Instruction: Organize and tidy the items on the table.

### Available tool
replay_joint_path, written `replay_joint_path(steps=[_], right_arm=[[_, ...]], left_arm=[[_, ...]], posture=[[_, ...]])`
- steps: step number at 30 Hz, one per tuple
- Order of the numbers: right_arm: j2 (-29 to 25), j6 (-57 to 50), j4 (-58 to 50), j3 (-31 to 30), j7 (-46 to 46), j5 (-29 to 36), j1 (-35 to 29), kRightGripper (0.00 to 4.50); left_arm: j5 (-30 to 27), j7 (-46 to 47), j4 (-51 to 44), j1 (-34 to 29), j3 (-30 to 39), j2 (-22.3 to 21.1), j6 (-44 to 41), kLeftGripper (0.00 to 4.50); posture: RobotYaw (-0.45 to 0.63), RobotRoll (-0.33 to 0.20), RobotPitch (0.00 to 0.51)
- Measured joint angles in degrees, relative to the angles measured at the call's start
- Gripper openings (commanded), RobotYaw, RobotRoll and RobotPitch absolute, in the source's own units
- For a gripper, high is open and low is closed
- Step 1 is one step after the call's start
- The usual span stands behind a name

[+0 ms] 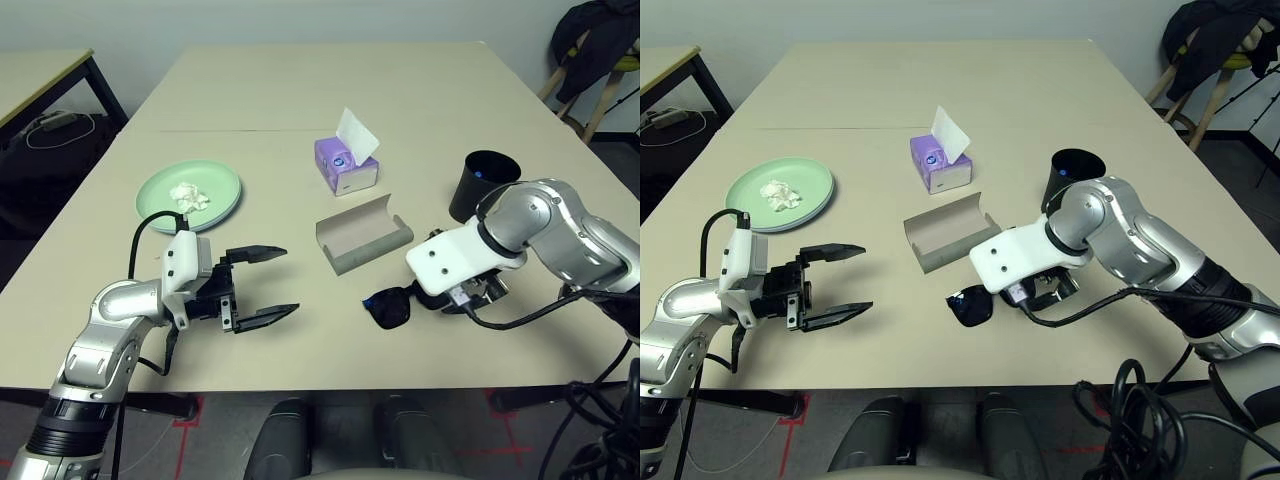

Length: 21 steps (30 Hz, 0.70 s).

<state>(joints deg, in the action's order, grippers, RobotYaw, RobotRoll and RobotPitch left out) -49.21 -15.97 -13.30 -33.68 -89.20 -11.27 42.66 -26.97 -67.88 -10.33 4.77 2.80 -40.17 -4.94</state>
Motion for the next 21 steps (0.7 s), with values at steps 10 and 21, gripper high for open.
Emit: replay_joint_path(steps=[10, 21], right_arm=[[2.44, -0.49, 0.32, -1.66, 0.83, -4.97, -0.66, 4.5], [5.27, -0.63, 2.99, -1.7, 2.67, -8.34, -0.91, 4.5]], left_arm=[[0.06, 0.52, -0.22, -0.63, -0.12, 0.14, 0.0, 4.45], [0.11, 0.83, -0.37, -0.94, -0.22, 0.15, 0.0, 4.45]], posture=[[0.07, 0.0, 0.047], [0.07, 0.0, 0.048]])
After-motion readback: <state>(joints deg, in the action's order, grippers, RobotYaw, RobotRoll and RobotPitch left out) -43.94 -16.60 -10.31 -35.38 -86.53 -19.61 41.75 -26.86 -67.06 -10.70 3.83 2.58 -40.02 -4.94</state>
